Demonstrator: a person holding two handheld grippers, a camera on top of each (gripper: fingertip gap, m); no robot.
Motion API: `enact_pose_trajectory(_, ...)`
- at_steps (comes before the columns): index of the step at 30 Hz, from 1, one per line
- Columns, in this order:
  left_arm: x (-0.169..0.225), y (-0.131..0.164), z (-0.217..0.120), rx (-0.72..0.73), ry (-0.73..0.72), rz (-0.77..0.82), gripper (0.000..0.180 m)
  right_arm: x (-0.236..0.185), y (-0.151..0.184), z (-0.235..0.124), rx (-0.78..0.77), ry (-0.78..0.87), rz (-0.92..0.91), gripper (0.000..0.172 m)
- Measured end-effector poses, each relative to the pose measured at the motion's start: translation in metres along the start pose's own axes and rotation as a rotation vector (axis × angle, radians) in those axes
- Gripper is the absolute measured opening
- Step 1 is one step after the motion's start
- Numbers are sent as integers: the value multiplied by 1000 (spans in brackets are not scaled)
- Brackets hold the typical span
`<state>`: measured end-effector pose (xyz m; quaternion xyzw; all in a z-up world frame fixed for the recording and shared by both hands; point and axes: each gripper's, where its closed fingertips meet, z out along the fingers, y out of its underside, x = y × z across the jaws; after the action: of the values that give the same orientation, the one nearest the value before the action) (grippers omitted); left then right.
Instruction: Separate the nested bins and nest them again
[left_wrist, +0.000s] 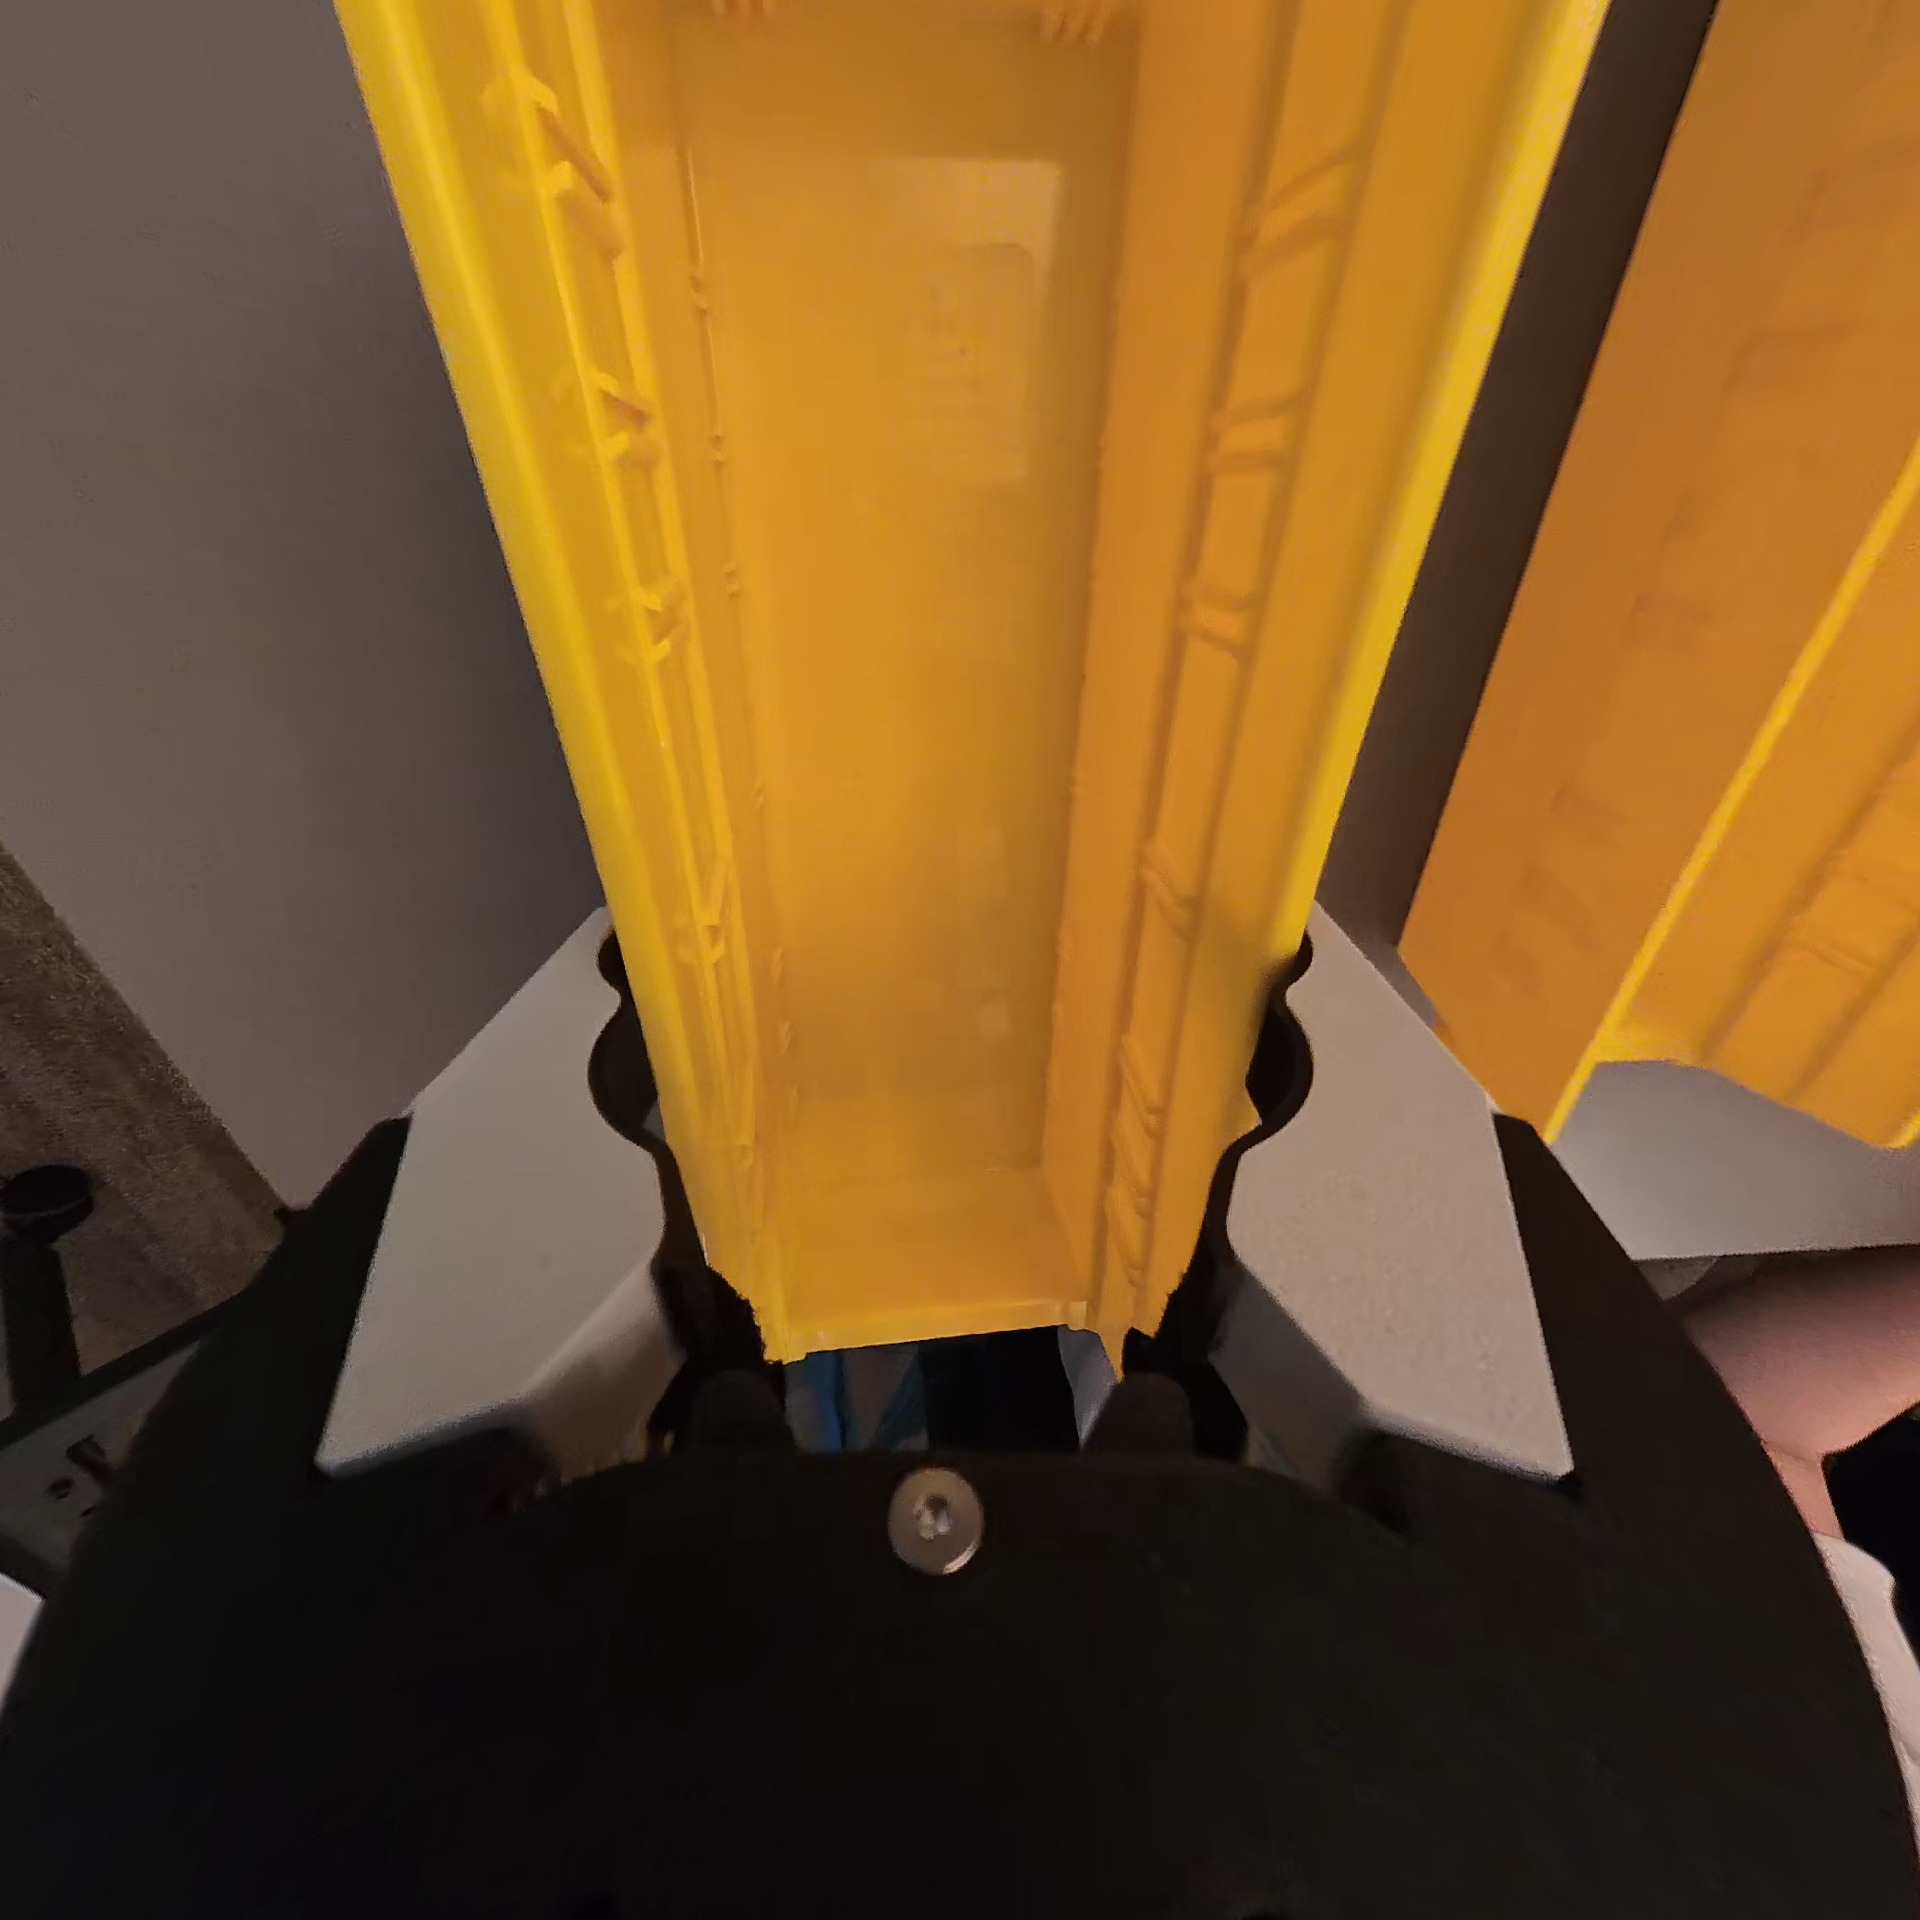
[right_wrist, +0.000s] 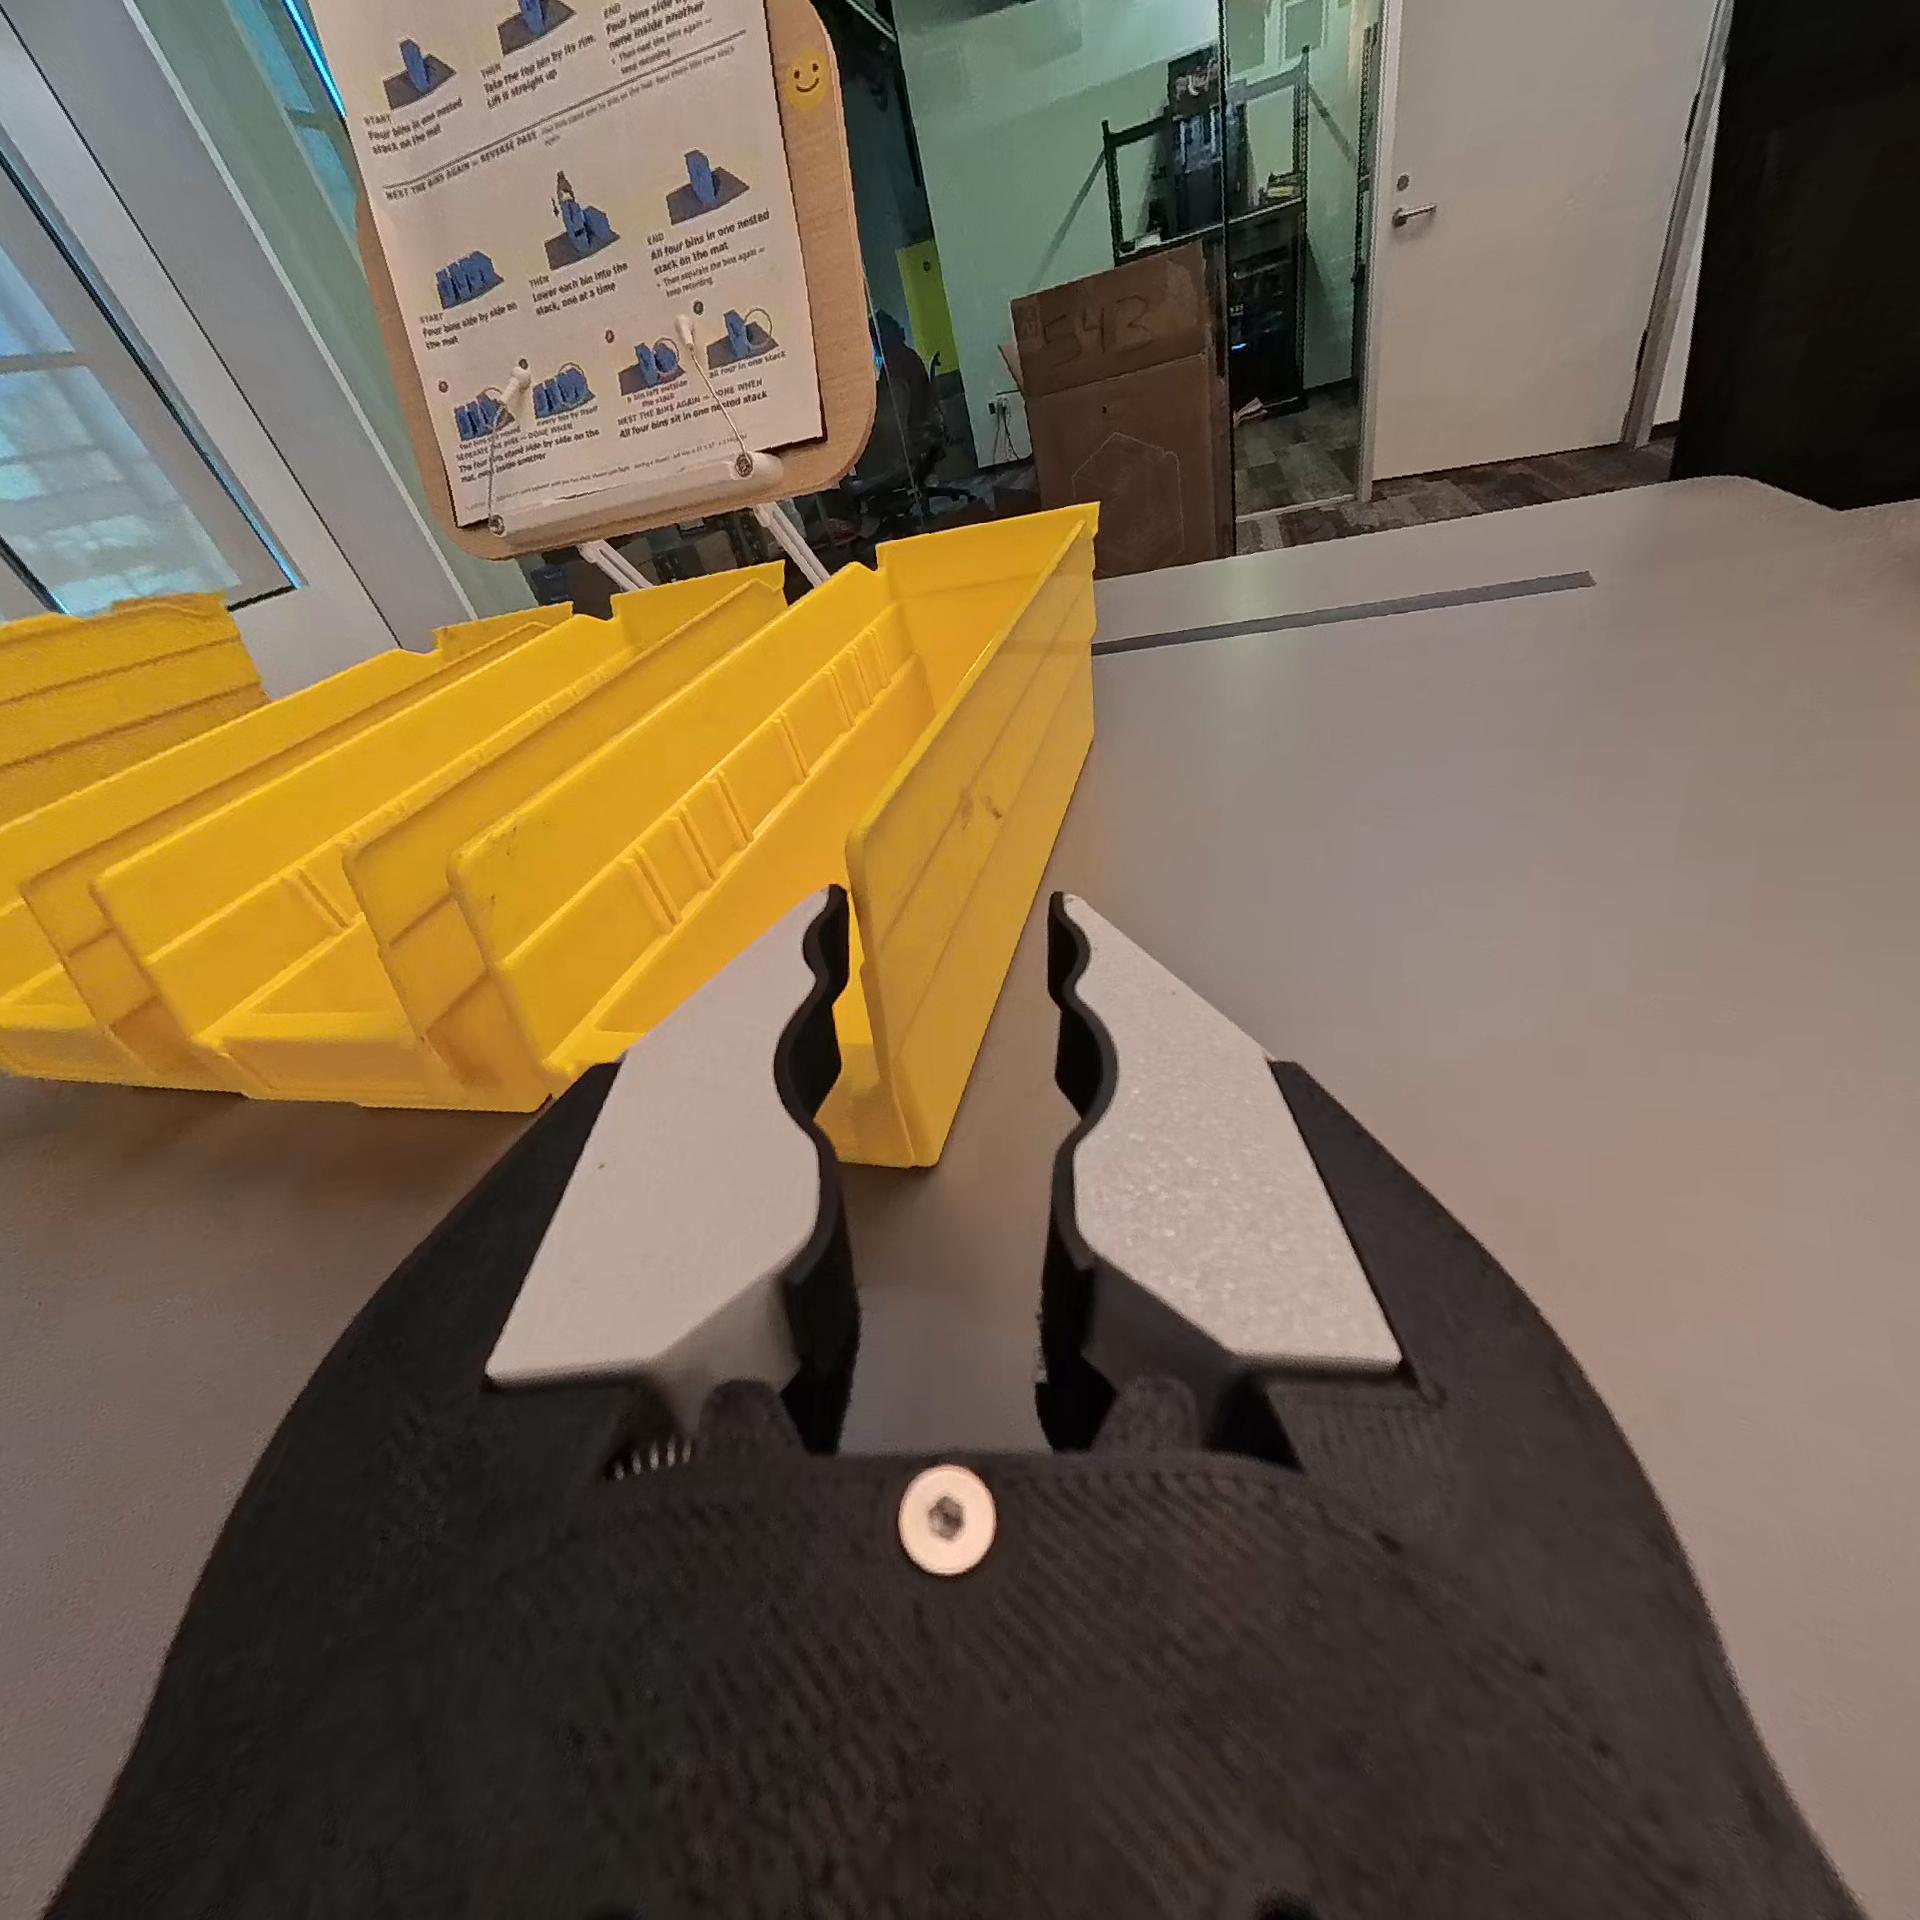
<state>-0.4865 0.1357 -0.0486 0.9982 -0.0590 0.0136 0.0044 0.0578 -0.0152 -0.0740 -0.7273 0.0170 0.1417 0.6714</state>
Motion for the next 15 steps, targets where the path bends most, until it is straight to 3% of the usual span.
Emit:
enact_pose_trajectory(8,38,-1,-57,53,-12,30,118,0,1,1,-4,-7,10,37)
enact_pose_trajectory(15,103,-2,-87,105,107,2,119,-1,1,1,-6,-12,10,37)
